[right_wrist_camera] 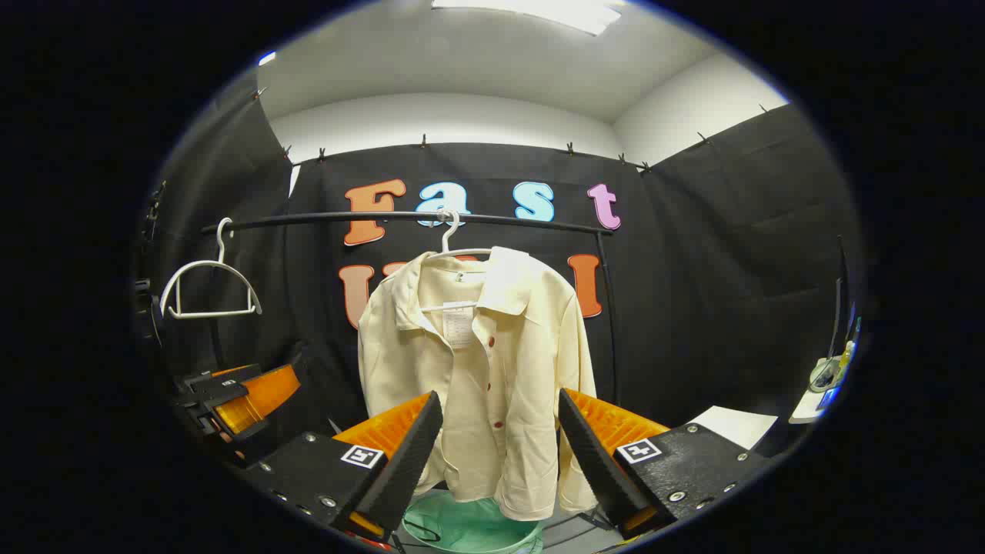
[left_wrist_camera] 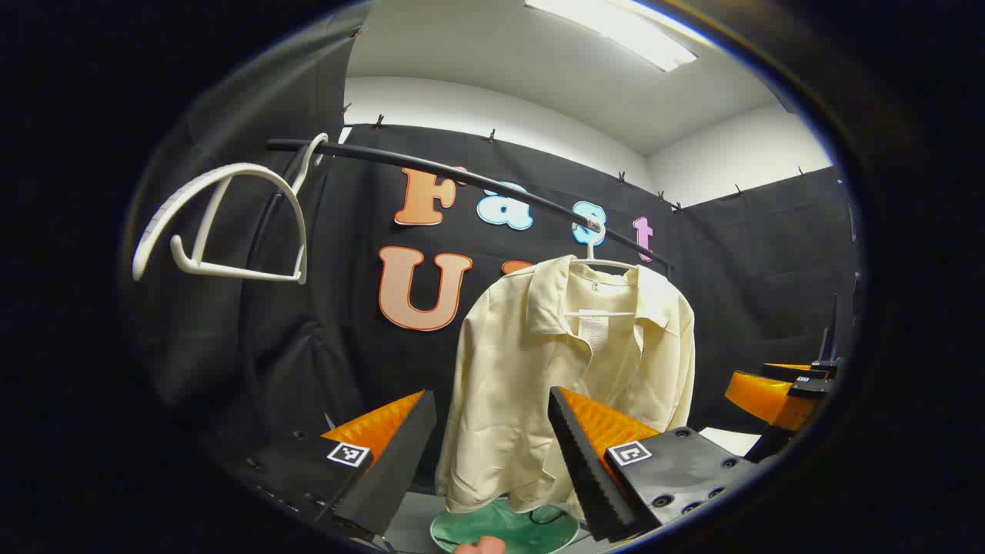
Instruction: Grasp the clothes on the hanger with both hands and then place them into the laundry hamper below.
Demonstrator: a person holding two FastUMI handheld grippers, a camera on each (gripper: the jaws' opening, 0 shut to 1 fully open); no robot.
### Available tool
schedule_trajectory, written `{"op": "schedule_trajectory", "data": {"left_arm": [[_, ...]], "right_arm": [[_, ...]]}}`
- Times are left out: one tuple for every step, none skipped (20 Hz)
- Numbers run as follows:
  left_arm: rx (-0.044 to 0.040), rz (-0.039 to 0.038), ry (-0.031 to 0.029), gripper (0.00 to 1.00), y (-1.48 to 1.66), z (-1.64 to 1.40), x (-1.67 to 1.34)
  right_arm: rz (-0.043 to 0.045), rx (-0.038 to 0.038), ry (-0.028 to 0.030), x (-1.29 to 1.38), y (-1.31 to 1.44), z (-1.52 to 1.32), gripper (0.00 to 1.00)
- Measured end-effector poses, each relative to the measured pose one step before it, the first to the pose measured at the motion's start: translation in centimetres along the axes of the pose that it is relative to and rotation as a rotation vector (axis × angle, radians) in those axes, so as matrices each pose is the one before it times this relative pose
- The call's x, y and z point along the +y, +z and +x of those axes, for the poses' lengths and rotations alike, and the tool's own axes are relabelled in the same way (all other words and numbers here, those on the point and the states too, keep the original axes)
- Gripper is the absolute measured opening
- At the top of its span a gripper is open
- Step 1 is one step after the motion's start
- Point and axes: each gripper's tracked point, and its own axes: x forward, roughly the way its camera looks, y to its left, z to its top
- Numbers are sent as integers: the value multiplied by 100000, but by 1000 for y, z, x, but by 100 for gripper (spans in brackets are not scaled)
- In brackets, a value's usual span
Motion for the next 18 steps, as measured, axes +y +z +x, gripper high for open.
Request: {"op": "schedule_trajectory", "data": {"left_arm": [[356,193,-251,96,-33,155,161],[308,231,-181,100,49,-67,65],[143,214,-73,100,-39,89,119],[-198,141,-89,100,70,-56,83],[-318,50,35,100,169,40,71],[-138,127,60,96,194,114,8],[-51,136,-127,100,93,64,53],[-184,150,-48,100,91,-62,-20],[-342,213,6,100,204,-65,87],[-414,191,-63,100,189,11,65],[-553,155,151,100,175,-38,32],[-346,-1,271,100,183,-25,44],[-204,-205,234,100,161,-9,37],[-121,-325,195,100,23,-40,36],[103,-189,126,100,5,53,75],[-19,26,149,96,-84,-193,9],[-14,151,97,96,34,-48,12],[-55,176,143,96,73,-75,-61]], "right_arm": [[-125,160,-452,117,-136,187,94],[-149,105,-290,104,-52,53,94],[-34,131,-366,85,-112,119,94],[180,18,-118,144,-16,-12,94],[236,8,70,222,-39,0,94],[70,49,74,140,-18,-92,94],[49,-87,-11,85,10,-36,94],[26,-255,-80,43,64,-109,94],[-85,-243,-199,7,39,-74,94],[-141,-174,-121,7,125,-86,94],[-69,-234,-100,-7,57,-54,94],[-20,-108,-70,18,97,152,94],[39,-174,-3,26,10,58,94],[-26,-73,8,67,89,49,94],[-17,-44,65,41,-18,14,94],[-43,52,52,23,-10,54,94],[-106,-37,93,81,14,53,94],[-188,0,96,34,-25,-196,94]]}}
